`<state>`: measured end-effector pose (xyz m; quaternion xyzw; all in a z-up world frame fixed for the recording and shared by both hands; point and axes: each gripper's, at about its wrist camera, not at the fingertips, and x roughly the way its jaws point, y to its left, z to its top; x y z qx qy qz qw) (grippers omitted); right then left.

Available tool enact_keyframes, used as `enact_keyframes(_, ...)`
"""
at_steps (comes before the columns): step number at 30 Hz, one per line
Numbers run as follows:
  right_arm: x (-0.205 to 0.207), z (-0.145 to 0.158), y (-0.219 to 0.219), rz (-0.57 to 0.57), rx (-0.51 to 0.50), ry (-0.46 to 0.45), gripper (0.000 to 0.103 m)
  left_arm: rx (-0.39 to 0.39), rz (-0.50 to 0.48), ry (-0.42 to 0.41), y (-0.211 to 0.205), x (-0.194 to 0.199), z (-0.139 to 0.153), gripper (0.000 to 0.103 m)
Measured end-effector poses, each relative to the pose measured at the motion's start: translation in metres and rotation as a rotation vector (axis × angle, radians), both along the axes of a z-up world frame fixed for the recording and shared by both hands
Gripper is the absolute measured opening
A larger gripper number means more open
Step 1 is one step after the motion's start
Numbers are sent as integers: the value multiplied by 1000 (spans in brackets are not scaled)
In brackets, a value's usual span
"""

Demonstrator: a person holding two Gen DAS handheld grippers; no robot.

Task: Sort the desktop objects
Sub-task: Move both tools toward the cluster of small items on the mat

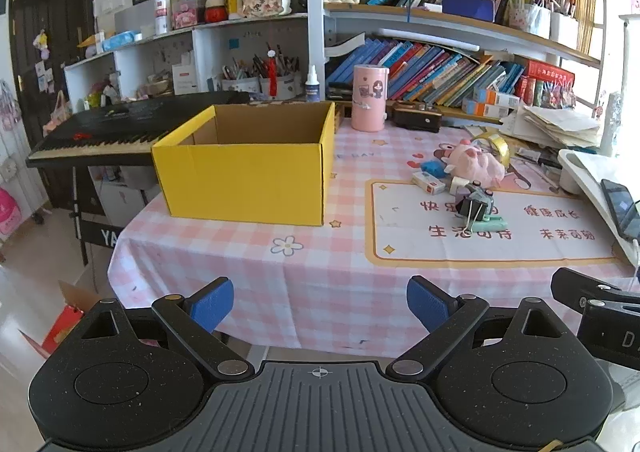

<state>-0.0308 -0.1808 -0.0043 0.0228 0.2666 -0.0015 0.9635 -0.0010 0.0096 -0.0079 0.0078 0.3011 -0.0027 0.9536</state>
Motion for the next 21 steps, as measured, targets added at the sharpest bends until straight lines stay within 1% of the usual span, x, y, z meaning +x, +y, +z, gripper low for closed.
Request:
enact_keyframes(6,-1,-1,1,0,3,0,103,-33,-4,6,5,1,-1,96)
enact_keyframes(14,0,-3,7,9,11,6,103,14,-3,13,5,3,-1,96)
enact_keyframes(18,3,-3,9,1,15,13,103,3,-5,9,9,3,-1,96)
enact_keyframes(21,5,-2,12,-6,5,7,103,20,-8,-6,9,4,-1,96)
